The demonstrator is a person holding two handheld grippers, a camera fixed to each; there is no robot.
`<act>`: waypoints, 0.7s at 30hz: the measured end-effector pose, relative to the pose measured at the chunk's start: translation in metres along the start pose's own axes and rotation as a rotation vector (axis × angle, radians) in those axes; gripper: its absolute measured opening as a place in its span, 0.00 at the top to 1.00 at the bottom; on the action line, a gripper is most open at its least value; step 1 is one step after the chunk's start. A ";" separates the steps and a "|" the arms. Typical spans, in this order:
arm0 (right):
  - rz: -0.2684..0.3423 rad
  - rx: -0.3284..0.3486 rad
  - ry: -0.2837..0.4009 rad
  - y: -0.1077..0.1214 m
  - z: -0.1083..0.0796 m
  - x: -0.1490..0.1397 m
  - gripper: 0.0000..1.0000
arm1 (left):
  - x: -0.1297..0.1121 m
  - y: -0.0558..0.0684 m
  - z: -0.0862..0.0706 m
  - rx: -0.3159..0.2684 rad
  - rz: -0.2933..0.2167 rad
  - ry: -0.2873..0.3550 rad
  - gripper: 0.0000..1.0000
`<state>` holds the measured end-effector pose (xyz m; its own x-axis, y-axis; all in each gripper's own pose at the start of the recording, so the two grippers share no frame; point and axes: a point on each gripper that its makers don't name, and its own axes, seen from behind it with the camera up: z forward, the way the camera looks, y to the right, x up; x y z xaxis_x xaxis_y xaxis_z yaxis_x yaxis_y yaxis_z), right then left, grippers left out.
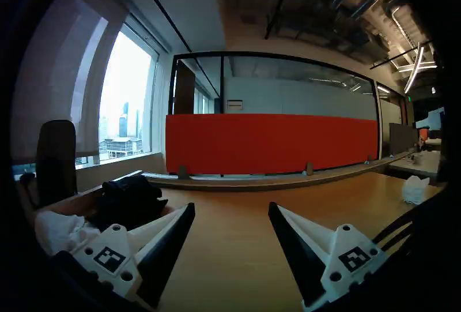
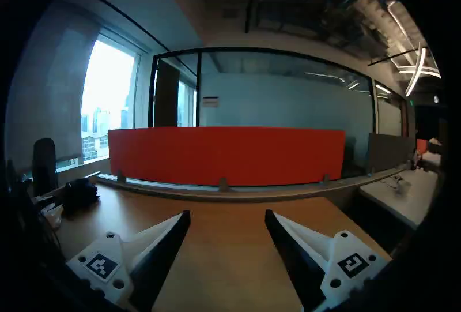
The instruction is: Fold towel
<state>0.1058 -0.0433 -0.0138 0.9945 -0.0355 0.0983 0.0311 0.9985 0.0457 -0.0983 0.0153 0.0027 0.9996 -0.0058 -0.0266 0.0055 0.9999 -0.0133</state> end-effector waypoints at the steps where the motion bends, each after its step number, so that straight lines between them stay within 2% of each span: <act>1: -0.002 -0.002 -0.002 0.001 0.000 -0.001 0.00 | -0.002 0.000 -0.001 0.002 -0.001 0.002 0.06; 11: -0.005 -0.013 -0.006 0.002 0.002 -0.010 0.00 | -0.016 -0.012 -0.005 0.026 0.010 0.021 0.05; 21: -0.019 -0.016 -0.016 0.002 0.001 -0.025 0.00 | -0.031 -0.014 -0.007 0.033 0.014 0.024 0.06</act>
<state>0.0805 -0.0402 -0.0155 0.9921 -0.0549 0.1132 0.0516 0.9982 0.0316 -0.1301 0.0010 -0.0028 0.9987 0.0081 -0.0506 -0.0070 0.9998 0.0207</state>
